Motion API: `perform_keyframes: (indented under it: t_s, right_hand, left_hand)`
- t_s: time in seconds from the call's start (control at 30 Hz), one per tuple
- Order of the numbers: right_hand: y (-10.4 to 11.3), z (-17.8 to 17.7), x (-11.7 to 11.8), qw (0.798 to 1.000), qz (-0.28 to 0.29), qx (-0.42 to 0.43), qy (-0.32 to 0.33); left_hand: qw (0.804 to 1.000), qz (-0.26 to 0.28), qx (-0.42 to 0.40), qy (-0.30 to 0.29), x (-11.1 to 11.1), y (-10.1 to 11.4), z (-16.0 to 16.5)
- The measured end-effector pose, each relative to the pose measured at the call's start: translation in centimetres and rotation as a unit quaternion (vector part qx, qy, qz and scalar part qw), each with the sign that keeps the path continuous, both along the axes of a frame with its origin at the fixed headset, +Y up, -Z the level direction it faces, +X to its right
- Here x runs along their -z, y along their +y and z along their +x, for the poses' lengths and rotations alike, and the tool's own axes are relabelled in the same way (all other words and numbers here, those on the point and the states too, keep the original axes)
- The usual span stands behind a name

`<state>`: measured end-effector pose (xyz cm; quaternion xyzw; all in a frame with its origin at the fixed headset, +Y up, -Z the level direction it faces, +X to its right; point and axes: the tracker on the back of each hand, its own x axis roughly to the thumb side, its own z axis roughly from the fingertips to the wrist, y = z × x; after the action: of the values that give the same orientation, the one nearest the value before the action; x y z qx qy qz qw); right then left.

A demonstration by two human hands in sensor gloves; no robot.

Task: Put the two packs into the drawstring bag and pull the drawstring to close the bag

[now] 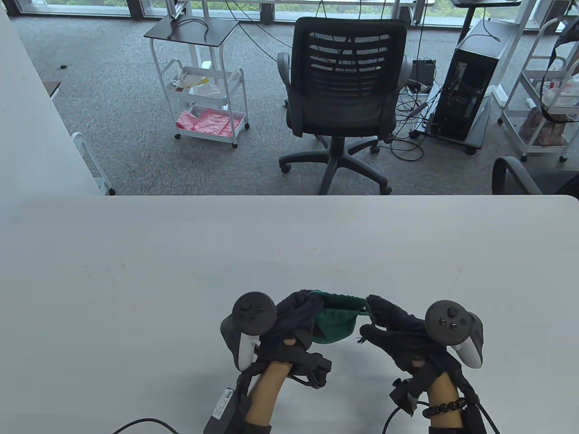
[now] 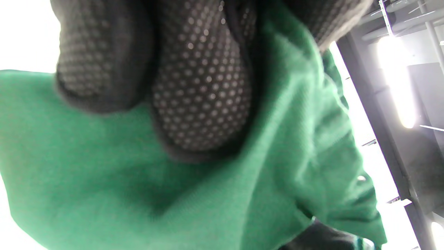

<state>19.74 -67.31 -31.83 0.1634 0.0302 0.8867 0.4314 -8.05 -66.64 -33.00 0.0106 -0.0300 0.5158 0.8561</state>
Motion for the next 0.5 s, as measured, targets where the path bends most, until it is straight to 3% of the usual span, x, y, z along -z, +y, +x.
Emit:
perform_keyframes:
  t_s: [0.3, 0.5]
  right_hand:
    - [0.4, 0.7, 0.1, 0.999, -0.013, 0.046, 0.024]
    - [1.1, 1.5, -0.1, 0.998, 0.036, 0.043, -0.023]
  left_hand:
    - [0.999, -0.02, 0.022, 0.02, 0.3, -0.8, -1.2]
    - [0.999, -0.033, 0.025, 0.026, 0.1, -1.3, -1.6]
